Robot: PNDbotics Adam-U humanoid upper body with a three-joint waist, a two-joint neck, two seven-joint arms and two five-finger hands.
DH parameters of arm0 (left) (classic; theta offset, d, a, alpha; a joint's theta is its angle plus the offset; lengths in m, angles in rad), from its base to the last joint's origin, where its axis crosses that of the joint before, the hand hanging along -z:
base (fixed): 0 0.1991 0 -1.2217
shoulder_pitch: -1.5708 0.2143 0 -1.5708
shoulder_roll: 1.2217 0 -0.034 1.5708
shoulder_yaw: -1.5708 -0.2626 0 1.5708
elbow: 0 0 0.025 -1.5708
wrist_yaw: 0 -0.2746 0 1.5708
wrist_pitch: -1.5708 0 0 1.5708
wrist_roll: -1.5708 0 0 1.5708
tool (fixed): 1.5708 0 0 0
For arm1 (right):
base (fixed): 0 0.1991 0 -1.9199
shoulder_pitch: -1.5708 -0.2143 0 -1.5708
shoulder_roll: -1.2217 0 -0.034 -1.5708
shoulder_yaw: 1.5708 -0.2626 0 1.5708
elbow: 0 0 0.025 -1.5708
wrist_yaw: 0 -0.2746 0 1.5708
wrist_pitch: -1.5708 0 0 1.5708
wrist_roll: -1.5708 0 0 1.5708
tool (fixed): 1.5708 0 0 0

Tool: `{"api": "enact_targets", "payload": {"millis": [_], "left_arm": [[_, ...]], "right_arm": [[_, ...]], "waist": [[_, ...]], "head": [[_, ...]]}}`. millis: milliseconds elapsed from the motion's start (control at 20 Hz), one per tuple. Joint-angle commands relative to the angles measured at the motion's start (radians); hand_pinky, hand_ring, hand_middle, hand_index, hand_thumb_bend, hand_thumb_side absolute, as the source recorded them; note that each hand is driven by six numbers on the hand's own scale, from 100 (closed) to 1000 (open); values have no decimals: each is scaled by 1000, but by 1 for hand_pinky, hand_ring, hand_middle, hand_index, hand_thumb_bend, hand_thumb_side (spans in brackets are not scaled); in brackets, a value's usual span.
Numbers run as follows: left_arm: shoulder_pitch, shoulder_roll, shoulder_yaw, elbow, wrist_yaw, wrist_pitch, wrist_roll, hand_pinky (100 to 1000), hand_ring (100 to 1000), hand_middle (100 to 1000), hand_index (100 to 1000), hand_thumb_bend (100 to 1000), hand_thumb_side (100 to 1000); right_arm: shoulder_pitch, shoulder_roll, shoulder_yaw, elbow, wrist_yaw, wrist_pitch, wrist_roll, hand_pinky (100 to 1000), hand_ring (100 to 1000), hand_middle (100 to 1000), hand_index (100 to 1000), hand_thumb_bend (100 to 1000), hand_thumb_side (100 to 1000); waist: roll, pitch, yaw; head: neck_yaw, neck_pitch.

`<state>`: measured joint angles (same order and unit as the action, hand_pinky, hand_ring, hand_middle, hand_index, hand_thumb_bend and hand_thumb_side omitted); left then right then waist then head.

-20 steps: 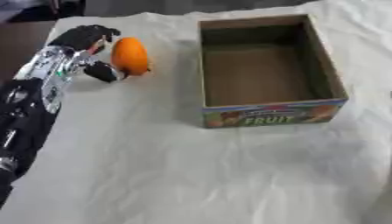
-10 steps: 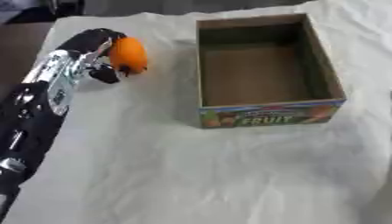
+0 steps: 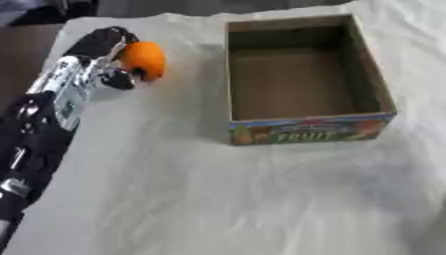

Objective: Pick up objects on the table and place them in the box.

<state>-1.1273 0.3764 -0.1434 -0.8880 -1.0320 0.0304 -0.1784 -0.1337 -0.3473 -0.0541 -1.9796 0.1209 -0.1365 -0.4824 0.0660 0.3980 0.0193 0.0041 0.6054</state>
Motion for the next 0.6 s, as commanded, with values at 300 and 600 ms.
{"api": "enact_targets", "payload": {"millis": [300, 600], "left_arm": [[-24, 22, 5, -53, 52, 20, 92, 432, 567, 688, 578, 100, 105], [-31, 14, -25, -136, 125, 17, 102, 411, 548, 670, 562, 100, 110]], "right_arm": [[1, -5, -5, -20, -12, 7, 1, 860, 741, 588, 775, 100, 985], [5, -5, -7, -20, -19, 10, 3, 860, 741, 589, 775, 100, 979]], "waist": [[-6, -47, 8], [-7, -64, 12]], "head": [[-8, 16], [-9, 30]]}}
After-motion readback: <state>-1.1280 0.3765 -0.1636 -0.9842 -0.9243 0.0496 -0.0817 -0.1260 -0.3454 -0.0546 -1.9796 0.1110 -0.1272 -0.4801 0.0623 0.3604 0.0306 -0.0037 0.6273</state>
